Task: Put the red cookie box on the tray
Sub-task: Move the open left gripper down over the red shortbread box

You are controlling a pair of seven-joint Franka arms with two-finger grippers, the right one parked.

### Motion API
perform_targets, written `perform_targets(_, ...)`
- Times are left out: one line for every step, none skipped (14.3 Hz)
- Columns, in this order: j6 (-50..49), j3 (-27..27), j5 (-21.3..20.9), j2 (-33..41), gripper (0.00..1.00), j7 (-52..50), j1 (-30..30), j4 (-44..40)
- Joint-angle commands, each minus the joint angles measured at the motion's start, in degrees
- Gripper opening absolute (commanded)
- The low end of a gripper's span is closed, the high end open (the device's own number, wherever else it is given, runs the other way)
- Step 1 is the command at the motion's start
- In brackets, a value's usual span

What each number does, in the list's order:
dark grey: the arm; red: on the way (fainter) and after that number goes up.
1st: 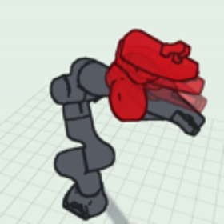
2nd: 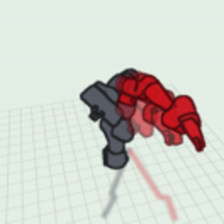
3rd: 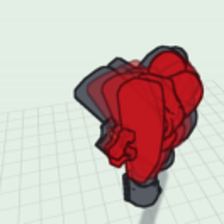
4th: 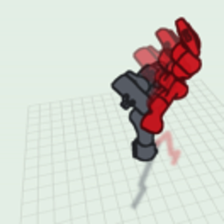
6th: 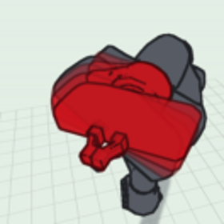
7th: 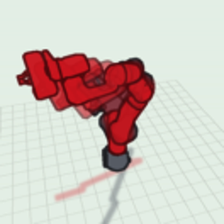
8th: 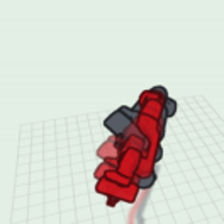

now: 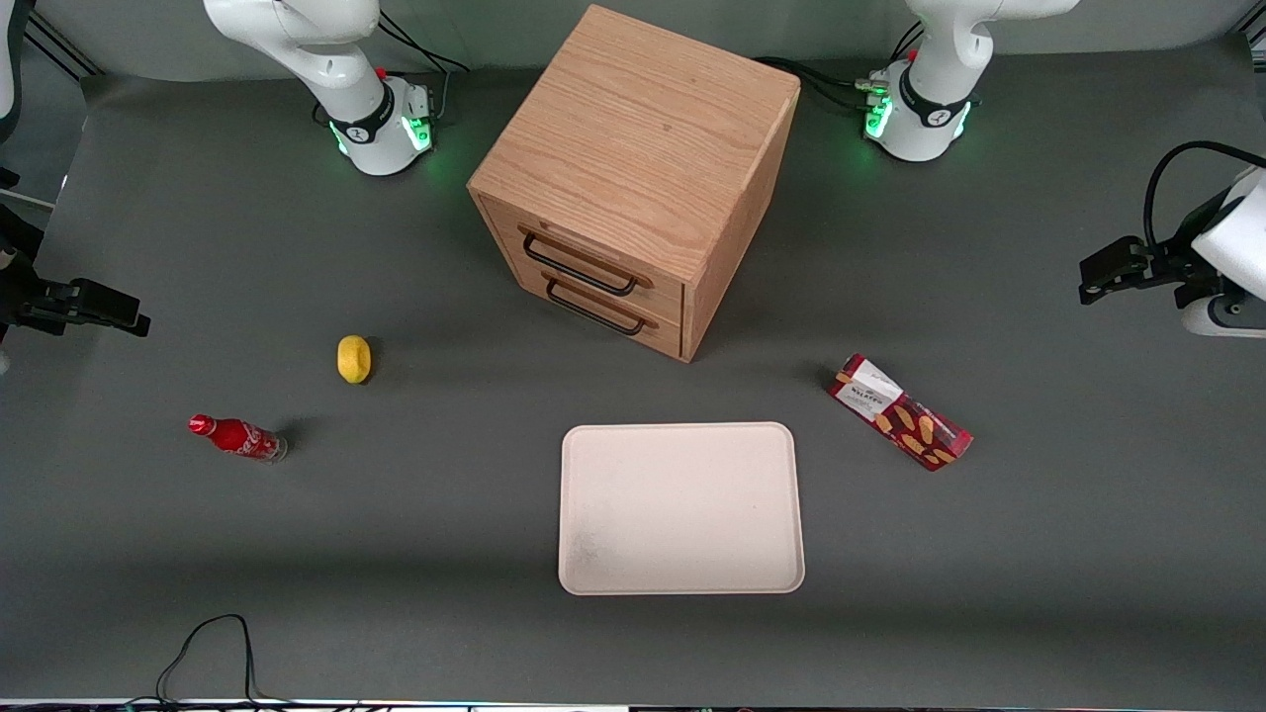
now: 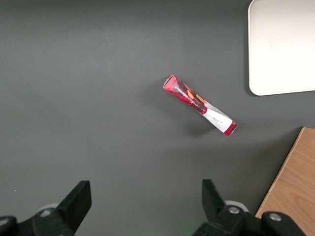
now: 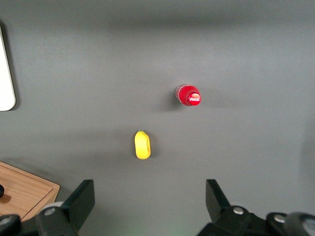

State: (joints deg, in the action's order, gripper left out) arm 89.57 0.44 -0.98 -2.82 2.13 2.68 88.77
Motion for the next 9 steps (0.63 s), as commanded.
perform_targets(-1.1,-0.2,1.1,0.8,1.00,1.5,-0.6,0.4)
perform_targets(-1.1,-0.2,1.3,0.8,1.00,1.5,-0.7,0.4)
perform_targets(-1.2,-0.1,1.3,0.7,1.00,1.3,-0.6,0.4)
perform_targets(-1.2,-0.2,1.3,0.5,1.00,0.5,-0.5,0.4)
perform_targets(-1.3,-0.2,1.4,0.5,1.00,0.3,-0.6,0.4)
perform_targets(-1.2,-0.2,1.5,0.4,1.00,0.2,-0.5,0.4)
perform_targets(-1.1,-0.3,1.9,0.5,1.00,-0.1,-0.2,1.0)
perform_targets(-0.5,-0.4,2.3,0.6,1.00,-1.5,0.1,1.8)
perform_targets(0.1,-0.7,2.9,0.7,1.00,-1.9,0.3,2.5)
